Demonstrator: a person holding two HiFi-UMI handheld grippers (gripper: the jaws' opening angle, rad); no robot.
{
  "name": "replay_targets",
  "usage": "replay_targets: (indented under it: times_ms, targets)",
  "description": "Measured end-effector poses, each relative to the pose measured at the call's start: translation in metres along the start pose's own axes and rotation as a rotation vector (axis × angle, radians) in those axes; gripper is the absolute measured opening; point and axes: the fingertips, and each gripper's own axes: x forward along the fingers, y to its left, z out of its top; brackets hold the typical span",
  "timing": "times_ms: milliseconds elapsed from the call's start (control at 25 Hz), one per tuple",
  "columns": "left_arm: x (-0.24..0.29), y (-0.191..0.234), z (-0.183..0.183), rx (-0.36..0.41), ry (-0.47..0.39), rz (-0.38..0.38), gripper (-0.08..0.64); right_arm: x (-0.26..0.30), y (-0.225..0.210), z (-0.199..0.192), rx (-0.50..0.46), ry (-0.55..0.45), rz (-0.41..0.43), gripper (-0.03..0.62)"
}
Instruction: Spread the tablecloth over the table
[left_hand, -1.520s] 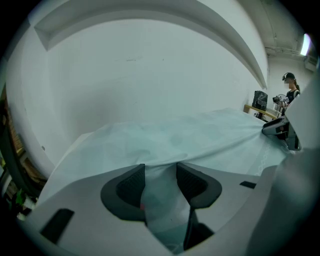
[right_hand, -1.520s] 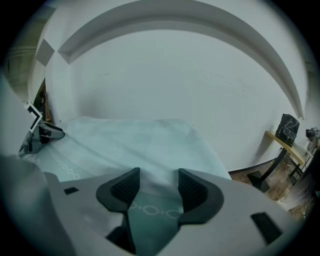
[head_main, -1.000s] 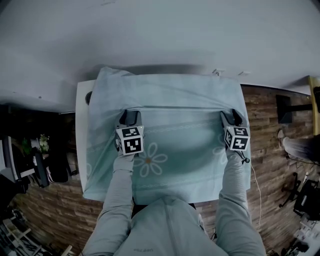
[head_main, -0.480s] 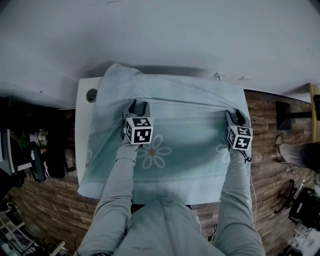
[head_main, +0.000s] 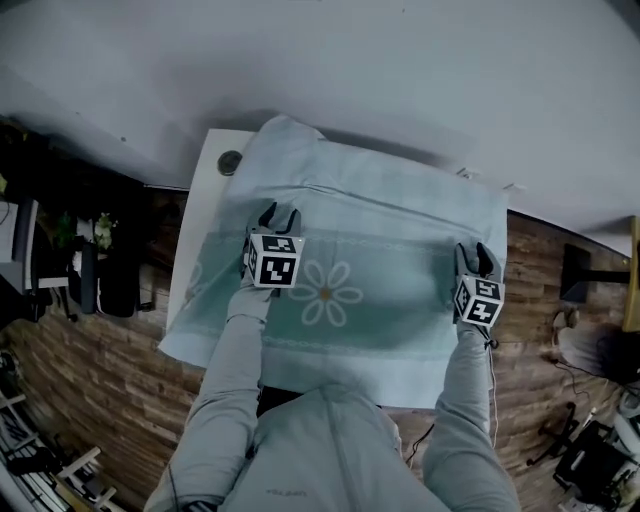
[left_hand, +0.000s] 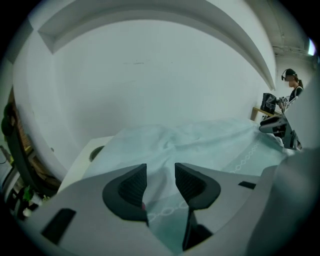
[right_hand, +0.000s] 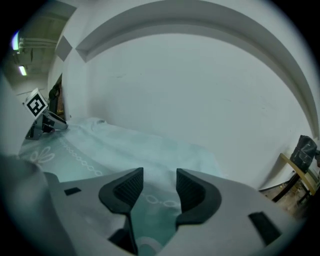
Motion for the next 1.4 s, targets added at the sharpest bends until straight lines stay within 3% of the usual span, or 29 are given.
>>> replay_targets:
  times_ms: [320, 600, 760, 960, 1400]
  targets:
    - [-0.056, 0.070, -0.021, -0.060, -0.031, 0.084, 0.184, -0.021, 0.107, 0.036, -0.051, -0.094, 0.162, 0.201]
    - [-0.080, 0.127, -0.041, -0.090, -0.020, 0.082, 0.184, -0.034, 0.206, 0.063, -0.040, -0.142, 0.262, 0.199]
    - [-0.078, 0.156, -0.056, -0.115, 0.018, 0.037, 0.186, -0.036, 0.255, 0.071, -0.024, -0.149, 0.293, 0.198]
    - [-0.058, 0.170, -0.064, -0.132, 0.051, -0.073, 0.188, -0.037, 0.305, 0.078, -0.017, -0.147, 0.326, 0.195]
    - [-0.018, 0.143, -0.045, -0.061, 0.056, -0.234, 0.188, -0.038, 0.353, 0.079, -0.015, -0.123, 0.339, 0.192]
